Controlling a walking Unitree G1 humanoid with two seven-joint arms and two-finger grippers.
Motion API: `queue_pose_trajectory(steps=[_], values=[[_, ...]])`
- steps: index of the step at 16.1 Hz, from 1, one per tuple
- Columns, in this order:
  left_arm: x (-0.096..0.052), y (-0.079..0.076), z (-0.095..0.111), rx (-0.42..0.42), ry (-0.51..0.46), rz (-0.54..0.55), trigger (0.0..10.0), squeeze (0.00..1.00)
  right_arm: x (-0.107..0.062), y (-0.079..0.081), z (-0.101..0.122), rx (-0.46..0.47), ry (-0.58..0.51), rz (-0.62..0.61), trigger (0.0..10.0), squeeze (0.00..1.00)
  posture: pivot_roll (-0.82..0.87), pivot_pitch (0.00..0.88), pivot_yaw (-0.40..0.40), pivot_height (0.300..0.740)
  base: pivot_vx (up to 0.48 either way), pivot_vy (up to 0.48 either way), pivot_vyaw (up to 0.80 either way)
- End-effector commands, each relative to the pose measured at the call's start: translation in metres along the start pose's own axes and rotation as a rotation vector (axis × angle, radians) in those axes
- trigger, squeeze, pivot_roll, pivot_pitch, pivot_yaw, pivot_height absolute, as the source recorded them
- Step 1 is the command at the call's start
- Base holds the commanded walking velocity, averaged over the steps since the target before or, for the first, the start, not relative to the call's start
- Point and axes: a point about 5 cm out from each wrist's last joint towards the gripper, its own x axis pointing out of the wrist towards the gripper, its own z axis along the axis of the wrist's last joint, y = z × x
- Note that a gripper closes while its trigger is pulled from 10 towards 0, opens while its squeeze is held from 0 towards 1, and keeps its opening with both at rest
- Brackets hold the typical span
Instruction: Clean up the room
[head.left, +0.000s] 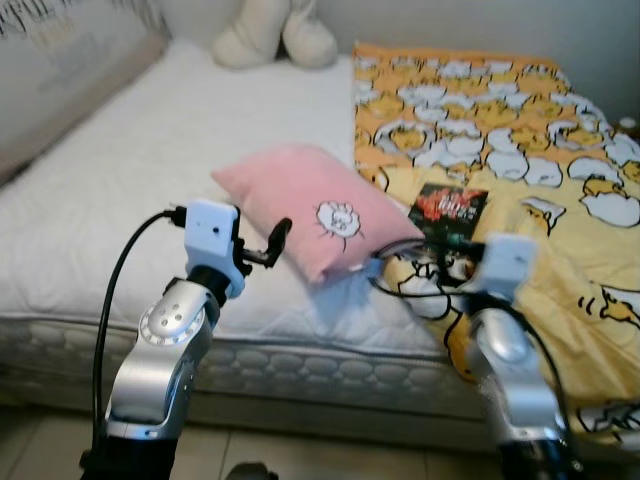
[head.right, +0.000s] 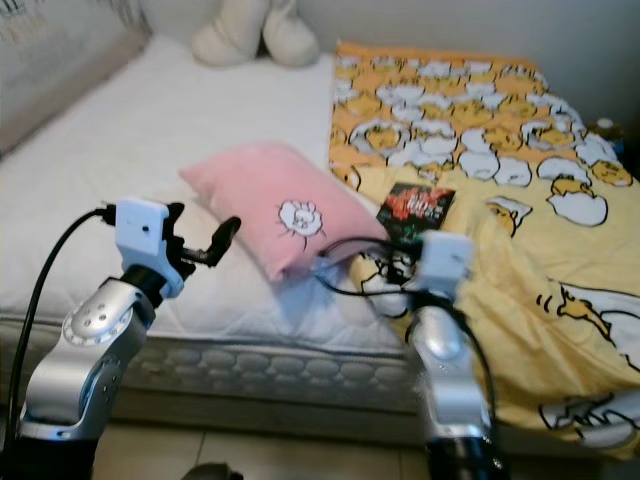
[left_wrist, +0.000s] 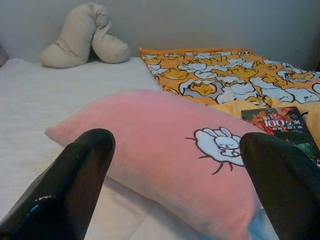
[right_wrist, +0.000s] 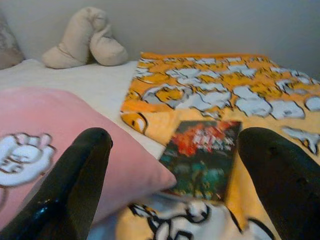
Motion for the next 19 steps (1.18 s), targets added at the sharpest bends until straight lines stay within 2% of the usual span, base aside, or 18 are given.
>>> queue_pose_trajectory(steps=[1, 9, 15, 16, 19], values=[[0.002, -0.003, 0.005, 0.004, -0.026, 0.007, 10.0, 0.00, 0.003, -0.006, 0.000, -0.014, 0.002, -0.011, 10.0, 0.00, 0.06, 0.000, -0.021, 0.740, 0.480, 0.000, 0.00], [0.003, -0.005, 0.008, -0.007, -0.049, 0.027, 10.0, 0.00, 0.021, -0.013, 0.003, -0.033, 0.006, -0.003, 10.0, 0.00, 0.07, 0.000, -0.026, 0.740, 0.472, 0.000, 0.00], [0.000, -0.004, 0.008, -0.030, -0.055, 0.066, 10.0, 0.00, 0.028, -0.018, -0.001, -0.040, 0.032, 0.003, 10.0, 0.00, 0.08, 0.000, -0.026, 0.740, 0.256, 0.304, 0.00], [-0.001, -0.003, 0.010, -0.027, -0.059, 0.065, 10.0, 0.00, 0.040, -0.028, 0.000, -0.045, 0.047, -0.026, 10.0, 0.00, 0.09, 0.000, -0.023, 0.740, 0.000, 0.000, 0.00], [-0.006, 0.002, 0.013, -0.008, -0.053, 0.054, 10.0, 0.00, 0.067, -0.044, 0.003, -0.018, 0.110, -0.066, 10.0, 0.00, 0.13, 0.000, -0.003, 0.740, 0.000, 0.000, 0.00]])
